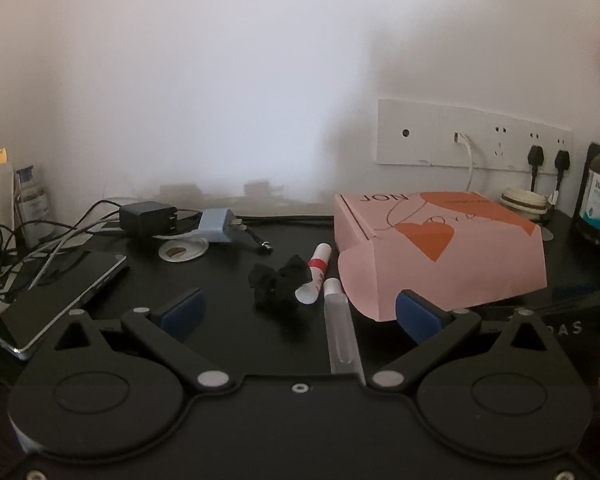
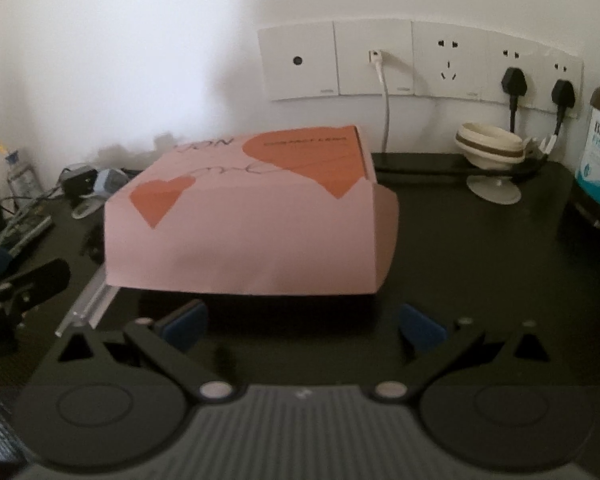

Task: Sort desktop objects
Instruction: 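Reach the right tool back to the pink box lid edge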

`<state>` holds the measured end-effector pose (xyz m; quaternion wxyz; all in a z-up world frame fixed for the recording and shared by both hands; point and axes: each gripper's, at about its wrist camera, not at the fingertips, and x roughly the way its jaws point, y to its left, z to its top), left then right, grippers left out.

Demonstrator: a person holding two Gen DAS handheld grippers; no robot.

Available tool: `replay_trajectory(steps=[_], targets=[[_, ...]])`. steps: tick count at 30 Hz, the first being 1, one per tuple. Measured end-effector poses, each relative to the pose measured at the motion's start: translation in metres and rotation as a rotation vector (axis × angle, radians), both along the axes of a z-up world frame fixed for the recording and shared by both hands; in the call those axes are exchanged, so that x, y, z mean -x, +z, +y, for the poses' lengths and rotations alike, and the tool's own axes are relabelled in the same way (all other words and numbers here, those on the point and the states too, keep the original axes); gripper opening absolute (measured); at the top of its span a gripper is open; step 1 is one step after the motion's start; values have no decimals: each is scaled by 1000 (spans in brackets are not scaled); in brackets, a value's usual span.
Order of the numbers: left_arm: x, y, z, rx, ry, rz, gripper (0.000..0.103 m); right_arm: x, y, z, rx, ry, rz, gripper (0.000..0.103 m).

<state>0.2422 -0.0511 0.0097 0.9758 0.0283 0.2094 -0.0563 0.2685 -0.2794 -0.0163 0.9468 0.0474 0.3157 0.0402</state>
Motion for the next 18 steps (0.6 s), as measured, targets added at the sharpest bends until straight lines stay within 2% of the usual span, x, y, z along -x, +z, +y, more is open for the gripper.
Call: replay_trajectory(steps=[7, 15, 18], targets=[[1, -2, -3, -1, -12, 0, 103, -5, 1, 19, 164, -9, -26, 102], [-2, -1, 5, 18, 30, 1, 103, 3, 9, 2, 87, -64, -99, 102], [-1, 1, 6, 18, 43, -14, 103, 11, 19, -4, 28, -71, -193, 102]])
